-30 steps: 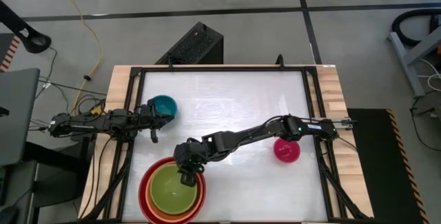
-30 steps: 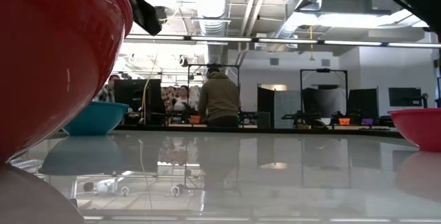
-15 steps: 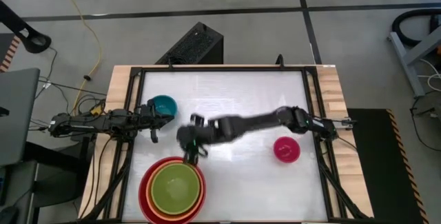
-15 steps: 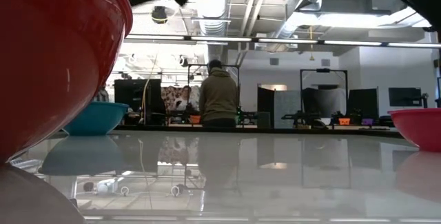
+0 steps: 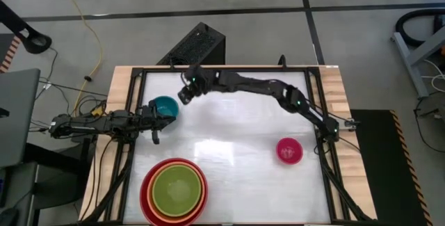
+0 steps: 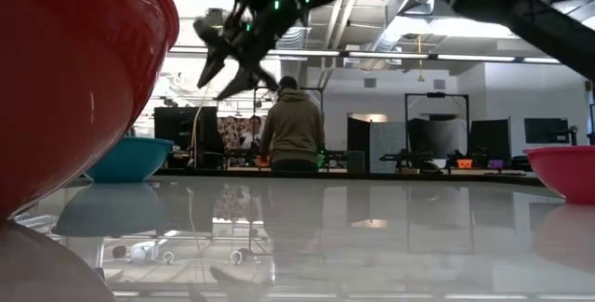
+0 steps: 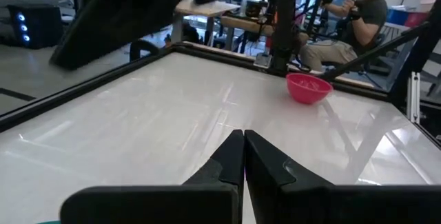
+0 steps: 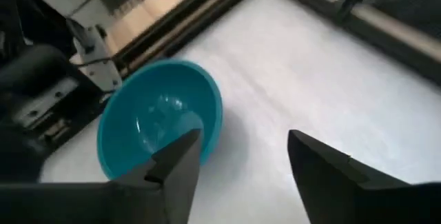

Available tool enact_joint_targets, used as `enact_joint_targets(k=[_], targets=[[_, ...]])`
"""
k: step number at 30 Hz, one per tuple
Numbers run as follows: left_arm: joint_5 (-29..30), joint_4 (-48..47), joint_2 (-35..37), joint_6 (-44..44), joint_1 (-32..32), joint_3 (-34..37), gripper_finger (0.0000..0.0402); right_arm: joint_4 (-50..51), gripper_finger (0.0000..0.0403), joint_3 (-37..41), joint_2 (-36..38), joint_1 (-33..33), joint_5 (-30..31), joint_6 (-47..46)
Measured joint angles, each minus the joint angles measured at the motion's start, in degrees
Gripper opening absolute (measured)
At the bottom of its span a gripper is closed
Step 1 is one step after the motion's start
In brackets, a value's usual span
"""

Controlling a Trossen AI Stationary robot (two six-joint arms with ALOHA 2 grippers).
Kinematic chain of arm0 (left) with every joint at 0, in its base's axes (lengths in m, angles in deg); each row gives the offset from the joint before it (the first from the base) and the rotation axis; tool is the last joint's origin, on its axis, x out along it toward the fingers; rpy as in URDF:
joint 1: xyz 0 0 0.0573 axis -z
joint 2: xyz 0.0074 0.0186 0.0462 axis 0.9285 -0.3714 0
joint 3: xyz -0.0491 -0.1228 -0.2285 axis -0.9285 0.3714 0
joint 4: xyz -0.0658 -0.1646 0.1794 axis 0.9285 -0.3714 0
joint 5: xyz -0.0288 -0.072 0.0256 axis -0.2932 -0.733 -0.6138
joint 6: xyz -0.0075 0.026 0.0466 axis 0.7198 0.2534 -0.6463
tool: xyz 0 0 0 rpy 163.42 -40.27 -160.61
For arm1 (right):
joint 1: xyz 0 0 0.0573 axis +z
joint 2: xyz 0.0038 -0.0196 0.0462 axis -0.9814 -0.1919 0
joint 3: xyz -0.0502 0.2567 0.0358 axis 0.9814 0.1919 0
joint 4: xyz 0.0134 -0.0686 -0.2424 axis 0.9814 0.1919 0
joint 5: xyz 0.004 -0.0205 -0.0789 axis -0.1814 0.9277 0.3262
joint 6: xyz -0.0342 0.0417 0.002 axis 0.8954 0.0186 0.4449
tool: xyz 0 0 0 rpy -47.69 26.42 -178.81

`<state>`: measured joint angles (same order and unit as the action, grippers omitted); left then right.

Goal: Nest bowls inside each other
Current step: Stack the blue bowl on the green bowl

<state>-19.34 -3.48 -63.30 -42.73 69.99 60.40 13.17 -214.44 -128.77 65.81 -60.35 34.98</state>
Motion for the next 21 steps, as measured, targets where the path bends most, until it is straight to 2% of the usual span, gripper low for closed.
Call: enact_joint_targets(k=[2,7,11,21], targets=[[0.0,0.0,0.0,0.0,0.0,0.0,0.0000,-0.8,0.0260,0.1,-2.0,-0.3,-3.1,-1.3],[0.0,0.0,0.0,0.0,0.0,0.0,0.0000,-7.7,0.0289,0.2,-7.3,0.3,-2.8,-3.7],[0.0,0.0,0.0,0.0,0.0,0.0,0.0000,-14.6,0.0293,0.1,-10.6,0.1,-4.7,-6.4],[-0.3,0.0,0.0,0.0,0.0,0.0,0.0000,-19.6,0.0293,0.0,-13.7,1.8,-3.3,-8.0]])
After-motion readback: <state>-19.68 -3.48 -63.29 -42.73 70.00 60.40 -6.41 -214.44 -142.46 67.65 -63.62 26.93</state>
